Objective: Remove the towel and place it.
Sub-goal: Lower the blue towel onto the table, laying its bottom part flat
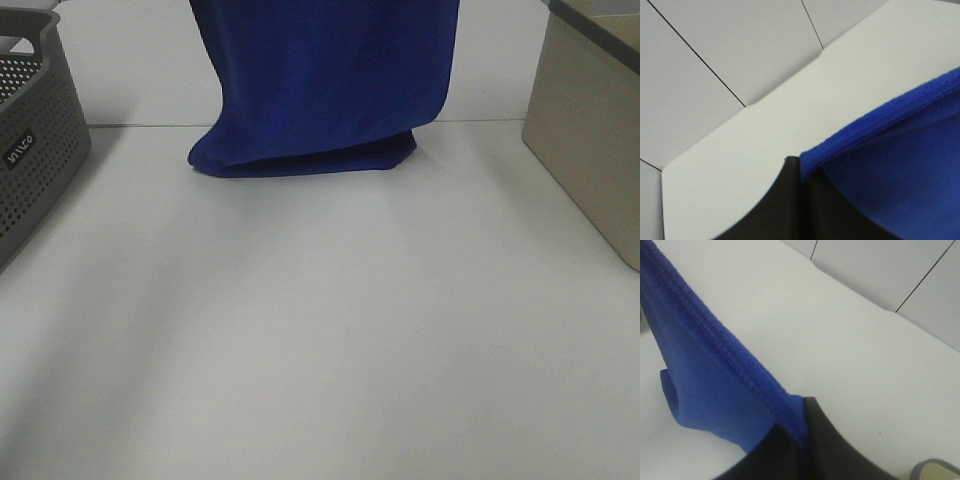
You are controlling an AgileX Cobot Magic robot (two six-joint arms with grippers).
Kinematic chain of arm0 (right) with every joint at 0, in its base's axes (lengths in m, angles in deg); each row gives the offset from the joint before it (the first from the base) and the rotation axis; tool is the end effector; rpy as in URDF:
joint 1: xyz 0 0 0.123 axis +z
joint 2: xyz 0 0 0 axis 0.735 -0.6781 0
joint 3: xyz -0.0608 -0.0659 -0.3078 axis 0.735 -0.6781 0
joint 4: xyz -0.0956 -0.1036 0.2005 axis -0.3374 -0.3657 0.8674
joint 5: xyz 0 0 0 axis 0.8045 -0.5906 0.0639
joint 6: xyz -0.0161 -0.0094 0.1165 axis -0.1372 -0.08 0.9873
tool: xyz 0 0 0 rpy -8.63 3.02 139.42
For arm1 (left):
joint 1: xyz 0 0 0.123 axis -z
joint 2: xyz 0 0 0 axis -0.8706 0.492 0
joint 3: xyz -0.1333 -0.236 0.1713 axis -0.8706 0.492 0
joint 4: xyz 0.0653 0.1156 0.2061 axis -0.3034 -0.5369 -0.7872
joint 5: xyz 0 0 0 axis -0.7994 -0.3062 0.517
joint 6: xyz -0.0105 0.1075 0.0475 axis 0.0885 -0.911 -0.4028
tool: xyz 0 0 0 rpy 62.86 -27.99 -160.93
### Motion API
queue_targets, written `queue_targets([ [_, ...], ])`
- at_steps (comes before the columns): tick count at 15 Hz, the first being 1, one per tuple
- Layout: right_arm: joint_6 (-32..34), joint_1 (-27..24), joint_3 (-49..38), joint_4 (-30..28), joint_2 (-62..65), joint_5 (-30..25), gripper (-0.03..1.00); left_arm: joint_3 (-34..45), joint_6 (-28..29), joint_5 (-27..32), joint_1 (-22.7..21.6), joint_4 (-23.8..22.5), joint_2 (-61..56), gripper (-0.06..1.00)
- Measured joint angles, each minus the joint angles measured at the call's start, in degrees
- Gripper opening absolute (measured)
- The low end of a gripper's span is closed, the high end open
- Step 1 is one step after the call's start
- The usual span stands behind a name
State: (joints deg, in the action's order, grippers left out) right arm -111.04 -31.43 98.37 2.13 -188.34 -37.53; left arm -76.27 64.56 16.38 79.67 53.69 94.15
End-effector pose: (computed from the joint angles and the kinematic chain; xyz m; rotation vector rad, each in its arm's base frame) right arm 0.4151 0.1354 0.4997 -0.7254 1.9337 0.0980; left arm 0.4648 -0.1555 0.4939 0.6803 1.8164 0.0991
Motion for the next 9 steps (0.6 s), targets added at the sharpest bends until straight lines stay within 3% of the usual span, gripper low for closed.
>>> queue_targets([
  [3,2.0,0.1,0.0,0.6,3.1,-9.6,0.02,0.0,0.5,12.8,0.3,2.6,-0.9,0.00],
  [9,8.0,0.2,-4.4,0.7,4.9,-10.9,0.02,0.0,6.7,14.2,0.5,3.6,-0.9,0.00],
])
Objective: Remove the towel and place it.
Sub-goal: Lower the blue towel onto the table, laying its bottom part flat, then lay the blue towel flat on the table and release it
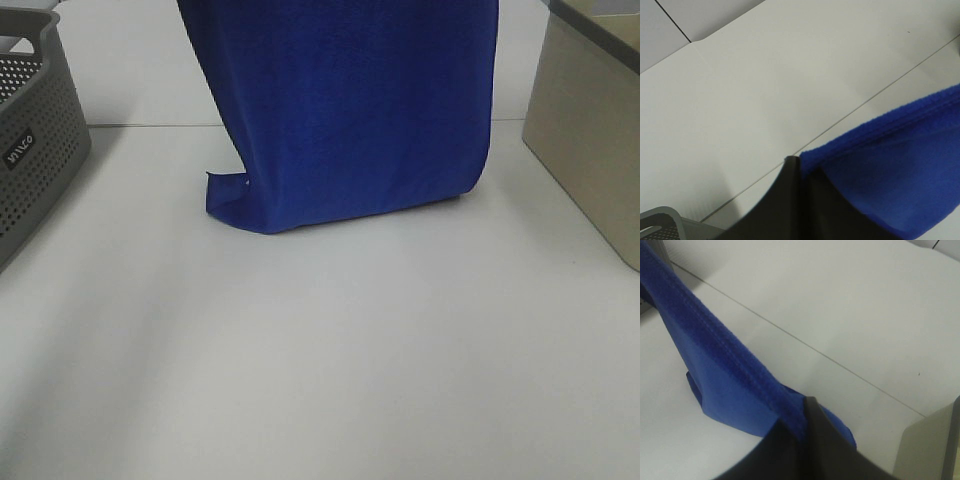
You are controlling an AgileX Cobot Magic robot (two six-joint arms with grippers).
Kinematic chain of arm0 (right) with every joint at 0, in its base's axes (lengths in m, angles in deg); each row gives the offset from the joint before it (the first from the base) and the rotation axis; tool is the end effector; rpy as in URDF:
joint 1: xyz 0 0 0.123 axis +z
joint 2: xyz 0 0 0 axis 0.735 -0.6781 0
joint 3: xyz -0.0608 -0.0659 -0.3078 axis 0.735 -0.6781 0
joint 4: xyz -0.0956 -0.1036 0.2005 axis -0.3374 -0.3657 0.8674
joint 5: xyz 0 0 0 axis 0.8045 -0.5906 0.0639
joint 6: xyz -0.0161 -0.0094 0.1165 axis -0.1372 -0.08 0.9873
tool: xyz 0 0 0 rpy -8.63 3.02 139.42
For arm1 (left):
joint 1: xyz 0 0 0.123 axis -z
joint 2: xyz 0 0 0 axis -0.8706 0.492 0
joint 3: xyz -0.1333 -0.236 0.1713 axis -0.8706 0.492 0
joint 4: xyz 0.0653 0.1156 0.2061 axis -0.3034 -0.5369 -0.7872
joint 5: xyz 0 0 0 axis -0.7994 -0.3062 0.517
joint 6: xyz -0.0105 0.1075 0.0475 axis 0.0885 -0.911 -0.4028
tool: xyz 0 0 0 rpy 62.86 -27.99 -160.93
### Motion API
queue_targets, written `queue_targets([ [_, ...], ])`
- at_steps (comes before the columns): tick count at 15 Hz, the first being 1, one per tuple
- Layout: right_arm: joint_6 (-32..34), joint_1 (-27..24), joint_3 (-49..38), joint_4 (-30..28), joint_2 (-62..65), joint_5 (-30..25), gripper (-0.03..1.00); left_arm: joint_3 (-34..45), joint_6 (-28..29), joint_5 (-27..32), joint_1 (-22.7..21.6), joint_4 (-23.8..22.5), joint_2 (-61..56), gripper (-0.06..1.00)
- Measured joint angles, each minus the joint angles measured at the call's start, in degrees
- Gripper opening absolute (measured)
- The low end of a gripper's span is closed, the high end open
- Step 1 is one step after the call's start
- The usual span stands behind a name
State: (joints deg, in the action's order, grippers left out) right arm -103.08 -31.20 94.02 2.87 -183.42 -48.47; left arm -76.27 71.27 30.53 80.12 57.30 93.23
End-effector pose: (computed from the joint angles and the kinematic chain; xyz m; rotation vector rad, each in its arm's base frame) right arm 0.3762 0.1291 0.4947 -0.6673 2.1469 0.2102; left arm 0.4433 -0.1585 0.4757 0.6497 2.0714 -0.0512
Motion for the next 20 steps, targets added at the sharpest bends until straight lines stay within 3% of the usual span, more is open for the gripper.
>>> queue_targets([
  [4,1.0,0.0,-7.3,0.7,3.9,0.1,0.02,5.0,0.0,0.1,0.0,1.5,-3.6,0.00],
  [8,1.0,0.0,-11.7,1.1,8.2,0.1,0.02,22.4,0.0,0.1,0.0,5.7,-14.0,0.00],
  [12,1.1,0.3,-18.6,4.8,14.9,0.1,0.02,34.8,0.0,-0.1,0.1,7.7,-24.6,0.00],
  [18,3.7,0.3,-35.1,9.0,25.7,0.1,0.02,56.2,0.0,-0.6,0.2,14.1,-38.1,0.00],
  [20,5.2,0.3,-44.7,11.0,32.2,0.1,0.02,65.8,0.0,-0.8,0.2,18.4,-45.0,0.00],
])
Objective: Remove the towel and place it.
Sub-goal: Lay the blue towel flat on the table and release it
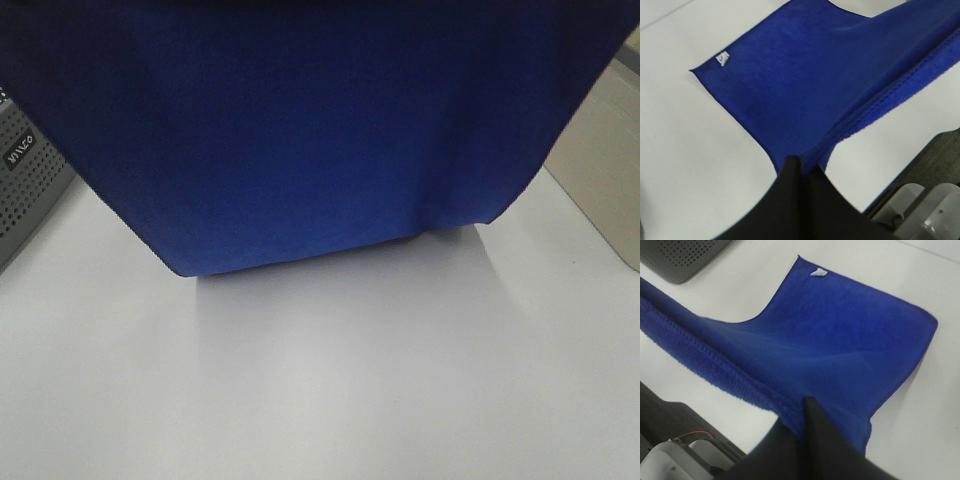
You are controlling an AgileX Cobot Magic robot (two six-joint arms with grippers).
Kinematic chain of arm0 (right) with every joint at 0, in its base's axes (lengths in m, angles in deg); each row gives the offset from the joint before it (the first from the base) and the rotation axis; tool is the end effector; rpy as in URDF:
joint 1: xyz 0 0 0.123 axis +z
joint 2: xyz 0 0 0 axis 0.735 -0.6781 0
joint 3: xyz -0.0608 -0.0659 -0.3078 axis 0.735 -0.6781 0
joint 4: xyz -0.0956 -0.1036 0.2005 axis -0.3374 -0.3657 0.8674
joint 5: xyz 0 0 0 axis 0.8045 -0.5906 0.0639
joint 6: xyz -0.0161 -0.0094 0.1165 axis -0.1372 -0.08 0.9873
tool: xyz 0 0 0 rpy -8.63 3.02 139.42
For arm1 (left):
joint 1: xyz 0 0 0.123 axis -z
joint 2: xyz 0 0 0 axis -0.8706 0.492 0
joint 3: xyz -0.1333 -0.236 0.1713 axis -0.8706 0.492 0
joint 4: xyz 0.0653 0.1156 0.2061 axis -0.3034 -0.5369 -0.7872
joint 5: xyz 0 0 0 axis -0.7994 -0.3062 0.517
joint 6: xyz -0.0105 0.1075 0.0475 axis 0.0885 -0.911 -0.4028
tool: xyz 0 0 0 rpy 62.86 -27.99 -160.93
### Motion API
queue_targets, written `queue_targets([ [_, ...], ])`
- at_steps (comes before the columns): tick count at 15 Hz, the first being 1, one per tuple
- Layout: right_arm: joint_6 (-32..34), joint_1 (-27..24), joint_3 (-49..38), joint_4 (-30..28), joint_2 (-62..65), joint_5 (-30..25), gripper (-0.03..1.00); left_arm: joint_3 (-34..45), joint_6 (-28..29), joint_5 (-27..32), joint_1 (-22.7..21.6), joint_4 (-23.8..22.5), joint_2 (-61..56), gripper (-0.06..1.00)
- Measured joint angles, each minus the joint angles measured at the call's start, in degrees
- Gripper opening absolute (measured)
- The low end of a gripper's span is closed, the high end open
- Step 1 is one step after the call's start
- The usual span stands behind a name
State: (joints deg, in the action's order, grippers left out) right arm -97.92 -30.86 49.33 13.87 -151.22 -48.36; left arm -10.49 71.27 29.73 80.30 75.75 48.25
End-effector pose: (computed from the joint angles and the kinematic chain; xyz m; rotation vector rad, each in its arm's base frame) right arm 0.2058 0.1025 0.4471 -0.5961 2.3714 0.5164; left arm 0.2193 -0.1164 0.4307 0.7243 2.3922 -0.4653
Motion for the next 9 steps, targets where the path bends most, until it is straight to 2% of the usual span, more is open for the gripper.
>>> queue_targets([
  [1,0.5,0.0,-1.7,0.5,1.0,0.0,0.02,1.5,0.0,0.0,0.0,0.7,-1.2,0.00],
  [2,0.9,0.0,-6.1,2.1,3.9,0.0,0.02,6.9,0.0,-0.3,0.0,2.5,-4.5,0.00],
  [5,1.4,0.0,-14.3,4.3,8.4,0.1,0.02,16.6,0.0,-0.6,0.0,5.7,-9.7,0.00],
  [9,1.8,0.0,-27.2,7.4,10.0,0.3,0.02,26.9,0.0,-0.8,0.0,7.9,-12.2,0.00],
])
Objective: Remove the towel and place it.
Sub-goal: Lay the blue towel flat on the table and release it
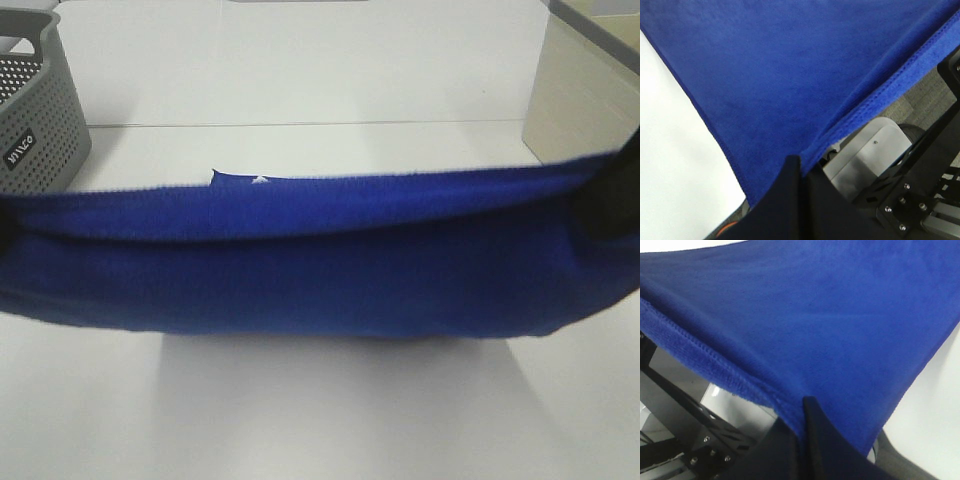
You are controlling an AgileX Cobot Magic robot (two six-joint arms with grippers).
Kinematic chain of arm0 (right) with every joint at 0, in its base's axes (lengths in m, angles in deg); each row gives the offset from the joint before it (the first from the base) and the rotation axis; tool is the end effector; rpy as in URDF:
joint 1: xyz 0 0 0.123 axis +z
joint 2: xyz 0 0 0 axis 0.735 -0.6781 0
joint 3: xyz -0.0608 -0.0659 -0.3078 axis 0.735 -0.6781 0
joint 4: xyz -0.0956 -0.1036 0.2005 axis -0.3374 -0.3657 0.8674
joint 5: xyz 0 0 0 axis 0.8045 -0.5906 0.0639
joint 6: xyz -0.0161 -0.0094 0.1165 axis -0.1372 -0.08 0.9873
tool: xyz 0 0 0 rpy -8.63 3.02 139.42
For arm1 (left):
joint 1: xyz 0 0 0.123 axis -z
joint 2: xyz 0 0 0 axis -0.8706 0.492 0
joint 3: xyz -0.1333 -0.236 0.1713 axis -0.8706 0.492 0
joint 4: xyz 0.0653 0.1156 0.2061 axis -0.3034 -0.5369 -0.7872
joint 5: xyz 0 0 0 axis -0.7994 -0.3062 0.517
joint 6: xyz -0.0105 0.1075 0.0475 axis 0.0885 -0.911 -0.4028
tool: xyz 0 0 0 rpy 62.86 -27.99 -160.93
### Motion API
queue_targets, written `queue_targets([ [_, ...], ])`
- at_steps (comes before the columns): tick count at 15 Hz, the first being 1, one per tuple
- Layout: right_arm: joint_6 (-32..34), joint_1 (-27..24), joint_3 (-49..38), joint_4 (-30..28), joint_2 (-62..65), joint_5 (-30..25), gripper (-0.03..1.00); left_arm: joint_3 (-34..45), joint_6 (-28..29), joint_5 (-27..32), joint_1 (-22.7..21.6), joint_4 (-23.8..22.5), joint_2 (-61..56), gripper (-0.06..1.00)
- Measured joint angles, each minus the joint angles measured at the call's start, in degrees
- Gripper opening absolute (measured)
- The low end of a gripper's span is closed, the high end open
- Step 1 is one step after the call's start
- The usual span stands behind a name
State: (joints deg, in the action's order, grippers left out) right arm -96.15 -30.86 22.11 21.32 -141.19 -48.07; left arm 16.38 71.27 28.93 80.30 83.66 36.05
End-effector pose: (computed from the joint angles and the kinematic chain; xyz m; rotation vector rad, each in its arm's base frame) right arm 0.1419 0.0971 0.3485 -0.5122 2.6626 0.7205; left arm 0.1432 -0.1036 0.3435 0.6901 2.6218 -0.6618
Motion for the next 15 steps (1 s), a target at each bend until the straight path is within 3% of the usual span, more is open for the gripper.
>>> queue_targets([
  [8,-0.5,0.0,-20.6,4.4,-4.4,0.8,0.02,17.9,-0.1,-0.5,0.0,5.2,1.7,0.00],
  [15,-4.4,0.0,-23.4,3.7,-17.8,1.1,0.02,23.5,-4.8,-1.1,0.0,9.9,10.0,0.00],
])
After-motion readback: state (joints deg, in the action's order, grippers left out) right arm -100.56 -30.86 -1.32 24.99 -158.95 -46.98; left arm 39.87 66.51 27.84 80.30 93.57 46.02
